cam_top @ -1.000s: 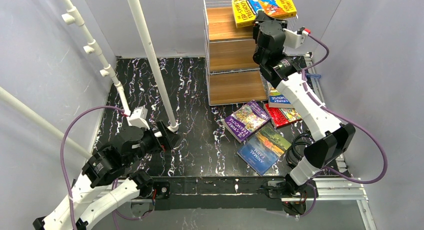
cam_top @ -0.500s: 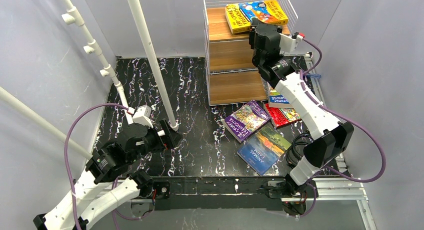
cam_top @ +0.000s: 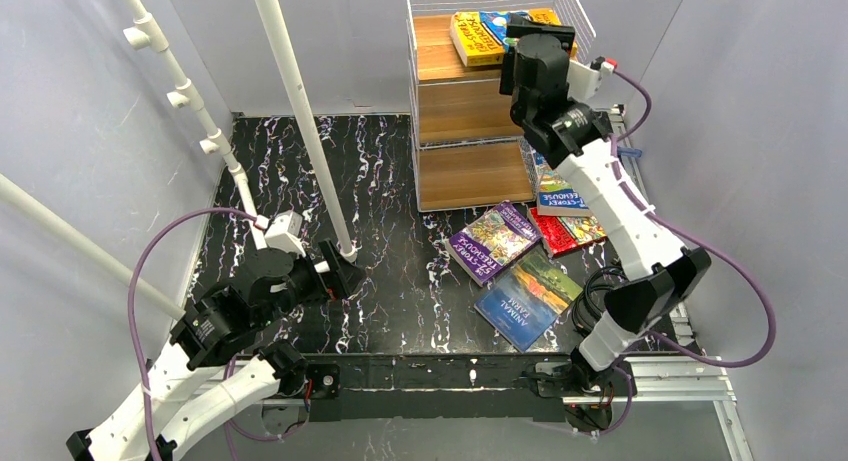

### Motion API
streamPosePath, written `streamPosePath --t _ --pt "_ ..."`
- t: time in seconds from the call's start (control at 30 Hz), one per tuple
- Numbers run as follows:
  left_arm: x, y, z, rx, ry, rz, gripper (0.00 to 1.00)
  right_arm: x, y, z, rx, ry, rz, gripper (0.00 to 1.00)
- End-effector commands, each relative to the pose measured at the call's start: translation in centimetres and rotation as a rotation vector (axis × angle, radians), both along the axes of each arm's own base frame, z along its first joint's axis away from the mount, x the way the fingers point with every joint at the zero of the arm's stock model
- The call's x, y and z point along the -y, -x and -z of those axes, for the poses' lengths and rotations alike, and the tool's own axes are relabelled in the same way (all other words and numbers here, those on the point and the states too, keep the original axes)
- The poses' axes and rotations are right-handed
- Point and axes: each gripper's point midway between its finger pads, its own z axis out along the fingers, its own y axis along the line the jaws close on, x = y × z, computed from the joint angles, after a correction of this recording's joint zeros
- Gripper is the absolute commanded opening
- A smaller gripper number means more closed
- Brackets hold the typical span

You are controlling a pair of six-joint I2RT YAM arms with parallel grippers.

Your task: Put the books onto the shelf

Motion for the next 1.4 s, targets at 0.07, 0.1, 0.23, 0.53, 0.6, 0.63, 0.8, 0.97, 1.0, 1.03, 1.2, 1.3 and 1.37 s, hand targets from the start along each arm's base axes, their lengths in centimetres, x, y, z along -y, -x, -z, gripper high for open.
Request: streamPosePath --t 0.07,0.1,0.23,0.53,0.6,0.63,0.8,0.97,1.0,1.03,1.2,1.3,1.37 --pt "-0.4 0.3 -0.1 0.013 0.006 0.001 0.98 0.6 0.5 -0.8 -0.161 -0.031 0.024 0.81" --pt "-0.4 0.4 -0.1 0.014 0.006 0.0 0.98 0.2 0.3 -0.6 -0.175 -0.03 0.016 0.82" --pt "-0.7 0.6 -0.2 0.019 0.007 -0.001 0.98 -0.6 0.0 0.5 -0.201 -0.065 -0.01 0.82" --pt "-1.6 0.9 -0.1 0.027 -0.005 -0.019 0.98 -0.4 1.1 0.0 -0.208 -0.076 -0.031 0.81" --pt "-1.5 0.8 -0.1 0.026 -0.004 -0.02 0.98 -0.2 1.3 0.1 -0.209 -0.075 -0.03 0.81" --pt "-1.5 0.8 -0.1 0.024 -0.004 -0.02 0.98 -0.1 1.5 0.0 -0.209 -0.075 -0.031 0.82" --pt "-1.3 0.8 -0.2 0.02 -0.003 -0.013 0.98 0.6 2.3 0.0 -0.209 -0.071 -0.021 0.82" --pt "-1.3 0.8 -0.2 0.02 0.001 -0.012 0.98 0.8 2.7 0.2 -0.215 -0.067 -0.024 0.82" --pt "-1.3 0.8 -0.2 0.02 0.001 -0.013 0.98 0.8 2.8 0.2 -0.215 -0.064 -0.028 0.82" --pt "-1.2 0.8 -0.3 0.021 0.002 -0.013 0.98 0.6 2.8 0.3 -0.216 -0.062 -0.036 0.82" --pt "-1.1 0.7 -0.3 0.02 0.004 -0.01 0.98 -0.1 2.9 1.4 -0.237 -0.061 -0.076 0.82" --pt "-1.0 0.8 -0.1 0.017 0.003 -0.007 0.98 -0.3 2.9 1.9 -0.228 -0.062 -0.087 0.82" --pt "-1.0 0.7 -0.1 0.017 0.002 -0.007 0.98 -0.5 3.0 2.0 -0.216 -0.064 -0.102 0.82"
